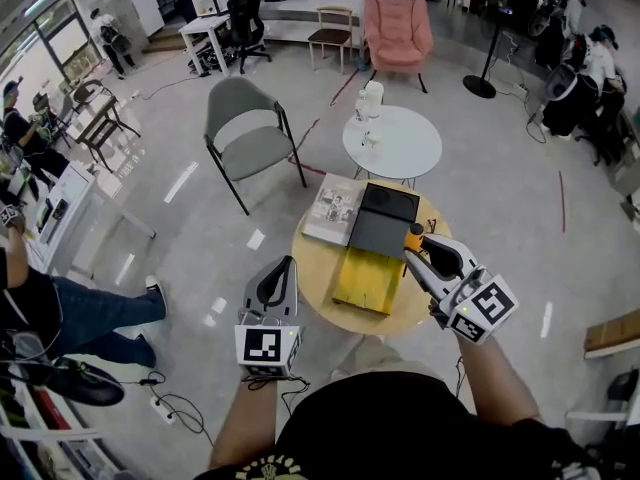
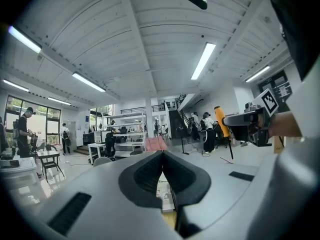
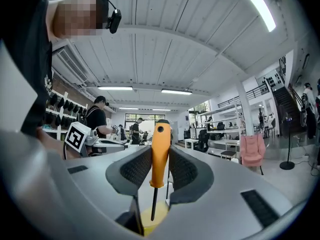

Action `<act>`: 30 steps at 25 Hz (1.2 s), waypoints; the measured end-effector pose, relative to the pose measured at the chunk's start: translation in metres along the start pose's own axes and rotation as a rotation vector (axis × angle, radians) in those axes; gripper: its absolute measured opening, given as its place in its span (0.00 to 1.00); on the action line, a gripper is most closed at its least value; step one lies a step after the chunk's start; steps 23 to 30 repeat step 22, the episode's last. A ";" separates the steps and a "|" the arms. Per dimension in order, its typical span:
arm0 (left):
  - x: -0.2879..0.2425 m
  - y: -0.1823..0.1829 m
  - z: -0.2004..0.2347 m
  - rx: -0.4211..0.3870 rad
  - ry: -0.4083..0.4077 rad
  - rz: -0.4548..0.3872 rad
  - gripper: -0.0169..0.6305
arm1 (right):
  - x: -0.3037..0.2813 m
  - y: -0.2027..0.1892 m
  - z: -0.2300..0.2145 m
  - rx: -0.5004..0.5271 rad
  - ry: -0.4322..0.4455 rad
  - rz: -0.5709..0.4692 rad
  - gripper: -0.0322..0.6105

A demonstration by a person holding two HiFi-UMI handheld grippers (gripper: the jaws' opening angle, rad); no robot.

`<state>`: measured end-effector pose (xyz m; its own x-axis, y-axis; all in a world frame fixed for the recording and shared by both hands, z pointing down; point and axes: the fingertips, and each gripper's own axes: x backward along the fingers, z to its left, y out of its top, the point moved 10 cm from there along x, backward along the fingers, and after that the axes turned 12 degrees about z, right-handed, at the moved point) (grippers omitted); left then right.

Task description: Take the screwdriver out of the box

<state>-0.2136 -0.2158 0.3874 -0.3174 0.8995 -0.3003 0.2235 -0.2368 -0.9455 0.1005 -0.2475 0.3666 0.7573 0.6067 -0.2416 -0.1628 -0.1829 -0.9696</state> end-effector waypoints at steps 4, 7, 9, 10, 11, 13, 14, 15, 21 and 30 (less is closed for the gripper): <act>0.003 0.000 0.000 0.001 0.002 -0.006 0.05 | 0.003 0.002 0.004 0.007 -0.002 -0.002 0.24; 0.006 0.001 -0.001 0.000 0.006 -0.025 0.05 | 0.003 0.000 0.005 0.005 -0.004 0.006 0.24; 0.006 0.001 -0.001 -0.001 0.004 -0.026 0.05 | 0.003 -0.002 0.006 0.000 -0.007 0.009 0.24; 0.007 0.001 -0.001 0.000 0.003 -0.027 0.05 | 0.003 -0.003 0.006 -0.002 -0.010 0.010 0.24; 0.008 0.002 -0.002 0.001 0.003 -0.028 0.05 | 0.003 -0.003 0.006 -0.004 -0.013 0.012 0.24; 0.010 0.002 -0.003 0.001 0.002 -0.030 0.05 | 0.004 -0.004 0.006 -0.008 -0.018 0.016 0.24; 0.011 0.003 -0.003 0.000 0.000 -0.030 0.05 | 0.005 -0.004 0.007 -0.011 -0.020 0.017 0.24; 0.012 0.003 -0.004 -0.001 -0.003 -0.029 0.05 | 0.005 -0.004 0.007 -0.013 -0.022 0.017 0.24; 0.009 0.001 -0.010 -0.002 -0.015 -0.020 0.05 | 0.008 -0.006 0.007 -0.015 -0.026 0.017 0.24; 0.008 0.001 -0.012 -0.003 -0.018 -0.020 0.05 | 0.009 -0.007 0.007 -0.016 -0.027 0.018 0.24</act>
